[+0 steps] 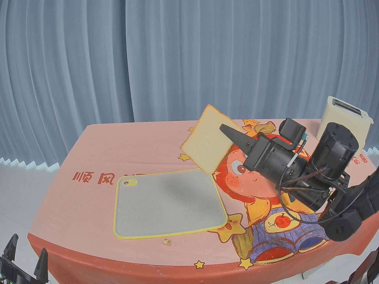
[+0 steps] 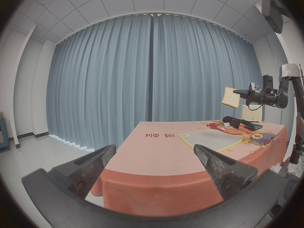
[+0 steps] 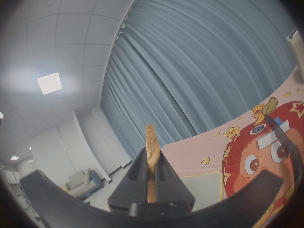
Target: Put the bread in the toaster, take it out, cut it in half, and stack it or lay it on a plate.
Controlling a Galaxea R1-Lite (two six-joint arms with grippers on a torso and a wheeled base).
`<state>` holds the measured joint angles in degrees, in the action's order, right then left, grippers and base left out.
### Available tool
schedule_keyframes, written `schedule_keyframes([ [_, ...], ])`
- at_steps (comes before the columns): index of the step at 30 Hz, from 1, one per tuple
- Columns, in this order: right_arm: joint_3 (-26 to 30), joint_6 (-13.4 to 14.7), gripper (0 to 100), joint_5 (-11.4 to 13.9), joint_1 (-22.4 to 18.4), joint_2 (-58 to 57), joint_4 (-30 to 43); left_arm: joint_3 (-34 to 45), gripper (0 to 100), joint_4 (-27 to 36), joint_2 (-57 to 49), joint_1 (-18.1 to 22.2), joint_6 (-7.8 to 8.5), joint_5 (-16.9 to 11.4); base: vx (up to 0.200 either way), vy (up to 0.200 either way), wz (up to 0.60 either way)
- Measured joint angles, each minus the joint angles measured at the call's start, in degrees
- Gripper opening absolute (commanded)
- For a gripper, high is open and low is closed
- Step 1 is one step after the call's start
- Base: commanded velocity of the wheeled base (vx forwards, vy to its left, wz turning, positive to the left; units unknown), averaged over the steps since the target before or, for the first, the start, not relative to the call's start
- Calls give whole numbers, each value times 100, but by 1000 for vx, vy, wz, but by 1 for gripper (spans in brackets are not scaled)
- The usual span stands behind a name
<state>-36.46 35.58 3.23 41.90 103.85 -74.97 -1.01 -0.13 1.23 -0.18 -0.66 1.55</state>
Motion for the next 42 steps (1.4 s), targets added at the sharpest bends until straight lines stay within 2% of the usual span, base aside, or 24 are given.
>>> schedule_keyframes([
  [2,-100,188,0,-28,-21,128,6,0,100,-2,0,0,0,0,0,0,0],
  [6,-199,345,0,-17,-37,315,4,0,100,-2,0,0,0,0,0,0,0],
  [9,-273,680,0,2,-41,447,4,0,100,-2,0,0,-2,1,0,0,0],
  [13,-347,873,0,27,-48,618,-18,0,100,-2,0,-2,-2,1,0,0,0],
  [42,-385,864,0,-30,-122,1415,-79,0,100,-2,0,0,-2,0,0,0,0],
])
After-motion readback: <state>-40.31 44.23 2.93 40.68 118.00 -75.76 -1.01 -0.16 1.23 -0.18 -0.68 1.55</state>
